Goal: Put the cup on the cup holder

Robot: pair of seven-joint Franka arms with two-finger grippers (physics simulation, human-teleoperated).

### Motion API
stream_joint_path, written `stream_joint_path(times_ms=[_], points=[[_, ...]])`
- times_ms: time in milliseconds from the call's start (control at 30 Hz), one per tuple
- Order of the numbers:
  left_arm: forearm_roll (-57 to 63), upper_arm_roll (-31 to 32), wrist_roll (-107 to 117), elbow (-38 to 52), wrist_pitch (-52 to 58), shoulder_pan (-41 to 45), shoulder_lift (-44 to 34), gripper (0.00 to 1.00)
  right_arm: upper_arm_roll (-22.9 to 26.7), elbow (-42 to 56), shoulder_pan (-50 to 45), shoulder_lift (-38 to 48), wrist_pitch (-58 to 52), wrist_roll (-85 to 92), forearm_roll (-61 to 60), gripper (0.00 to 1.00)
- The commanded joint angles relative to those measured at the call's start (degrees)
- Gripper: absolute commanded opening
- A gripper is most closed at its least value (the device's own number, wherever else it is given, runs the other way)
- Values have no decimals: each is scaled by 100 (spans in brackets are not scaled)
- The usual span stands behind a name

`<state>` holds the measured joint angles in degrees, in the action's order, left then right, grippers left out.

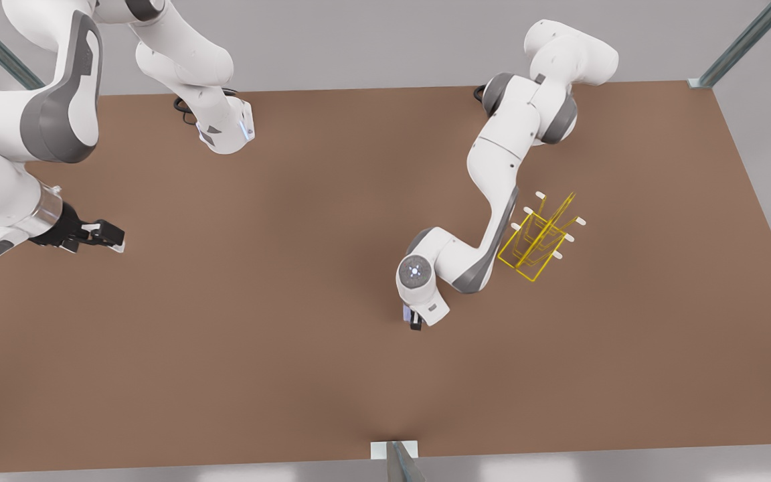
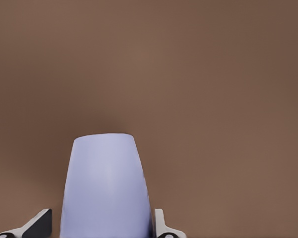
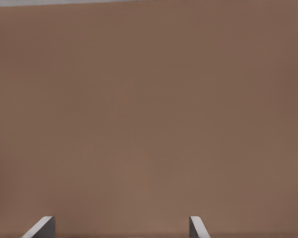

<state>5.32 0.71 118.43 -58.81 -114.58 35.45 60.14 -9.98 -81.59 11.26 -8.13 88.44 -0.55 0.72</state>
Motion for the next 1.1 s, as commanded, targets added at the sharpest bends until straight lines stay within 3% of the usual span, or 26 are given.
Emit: stream_joint_path(times_ms=[0,400,467,767,833,1067], points=[[-5,0,-206,-26,-231,-12,33,100,-4,3,-27,13,-20,90,7,100],[-5,0,-294,-34,-311,-38,138,100,-4,-6,-45,-4,24,99,24,100],[-5,0,-320,-17,-311,-47,138,76,-4,3,-36,-57,59,99,33,100],[-427,-35,-953,53,321,-355,-600,80,-4,3,-36,-66,42,99,24,100],[-181,-299,-953,36,647,-302,-600,80,-4,3,-36,-66,33,90,33,100],[2219,-317,-452,45,2563,49,-609,80,-4,3,-45,-66,41,99,33,100]])
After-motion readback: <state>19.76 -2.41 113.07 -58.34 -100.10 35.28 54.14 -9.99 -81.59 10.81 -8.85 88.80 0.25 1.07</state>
